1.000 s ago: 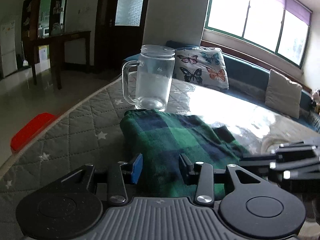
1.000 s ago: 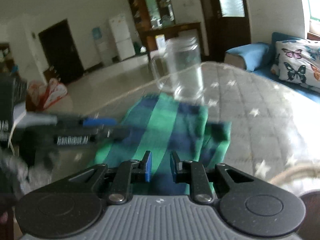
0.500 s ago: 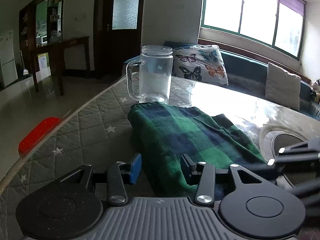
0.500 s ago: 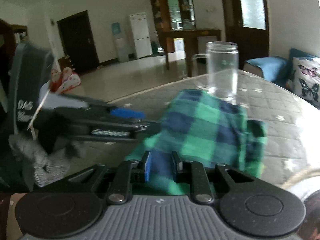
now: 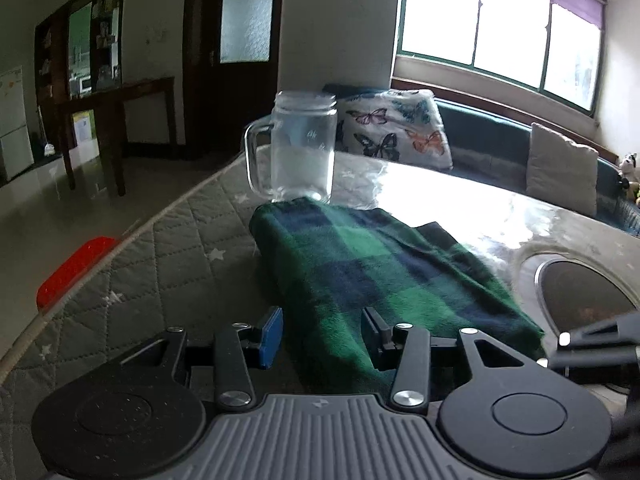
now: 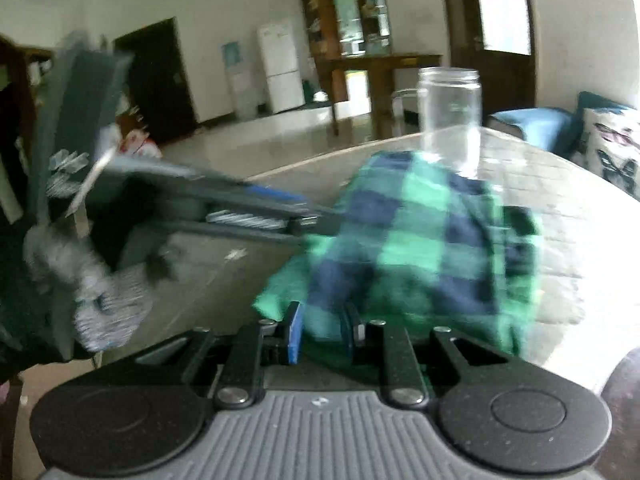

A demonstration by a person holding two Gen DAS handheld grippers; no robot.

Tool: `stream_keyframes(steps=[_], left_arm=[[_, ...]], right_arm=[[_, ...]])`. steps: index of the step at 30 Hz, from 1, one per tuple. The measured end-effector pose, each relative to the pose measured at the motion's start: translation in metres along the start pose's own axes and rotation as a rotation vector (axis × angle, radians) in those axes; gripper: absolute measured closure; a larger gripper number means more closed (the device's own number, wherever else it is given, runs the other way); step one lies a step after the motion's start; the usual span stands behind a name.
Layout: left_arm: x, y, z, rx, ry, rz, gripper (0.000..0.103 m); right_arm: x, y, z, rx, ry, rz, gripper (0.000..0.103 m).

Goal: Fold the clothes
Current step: 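Lower the folded shirt onto the quilt beside the jar and open both grippers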

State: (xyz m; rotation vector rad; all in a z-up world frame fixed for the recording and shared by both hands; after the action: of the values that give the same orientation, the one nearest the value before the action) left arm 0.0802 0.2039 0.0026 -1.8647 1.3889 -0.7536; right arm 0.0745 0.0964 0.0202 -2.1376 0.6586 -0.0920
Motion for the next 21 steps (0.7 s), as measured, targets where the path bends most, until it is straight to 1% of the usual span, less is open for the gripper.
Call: stream_keyframes(steps=[4,6,8,10,13,15,17,18,19,21], left_arm=[[0.008,0.014,-0.009,-0.007,-0.003,0.04,0.056],[0.012,0.022,-0.008,-0.025,-0.009,0.061,0.056],[0.015,0.029,-0.007,-0.045,-0.009,0.07,0.056],[0.017,0.03,-0.007,-0.057,-0.004,0.06,0.056],[0.019,0.03,-0.013,-0.054,-0.001,0.055,0.056],[0.02,0.03,-0.015,-0.053,-0.002,0.06,0.056],[0.02,0.031,-0.014,-0.061,-0.004,0.055,0.056],[0.019,0.032,-0.014,-0.066,-0.004,0.048,0.056],[0.018,0.033,-0.014,-0.071,-0.003,0.039,0.056],[0.018,0.035,-0.016,-0.072,-0.003,0.028,0.056]], right_arm=[[0.026,0.005,-0.013,0.028,0.061,0.076,0.082],[0.041,0.009,-0.01,0.009,0.089,0.113,0.082],[0.053,0.016,-0.005,-0.028,0.088,0.15,0.082],[0.055,0.017,-0.008,-0.028,0.086,0.166,0.082],[0.049,0.009,-0.019,0.023,0.098,0.149,0.082],[0.051,0.002,-0.019,0.042,0.105,0.156,0.08],[0.059,0.0,-0.008,0.027,0.136,0.165,0.08],[0.065,0.003,-0.001,0.006,0.163,0.171,0.082],[0.069,0.006,0.003,-0.002,0.172,0.181,0.084],[0.069,0.008,-0.001,0.006,0.166,0.184,0.083]])
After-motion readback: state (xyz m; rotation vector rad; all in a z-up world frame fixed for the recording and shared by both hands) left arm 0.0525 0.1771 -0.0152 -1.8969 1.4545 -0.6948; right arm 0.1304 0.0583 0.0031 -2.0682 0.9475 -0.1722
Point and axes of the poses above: each gripper's, at about its wrist camera, not at the fingertips, and z roughly the way its jaws point, x to its right, y to its underside, the point moved 2 cm from there along z, roughly the way its jaws point, and after that the axes turned 2 degrees about -x, right-handed, at the moved point
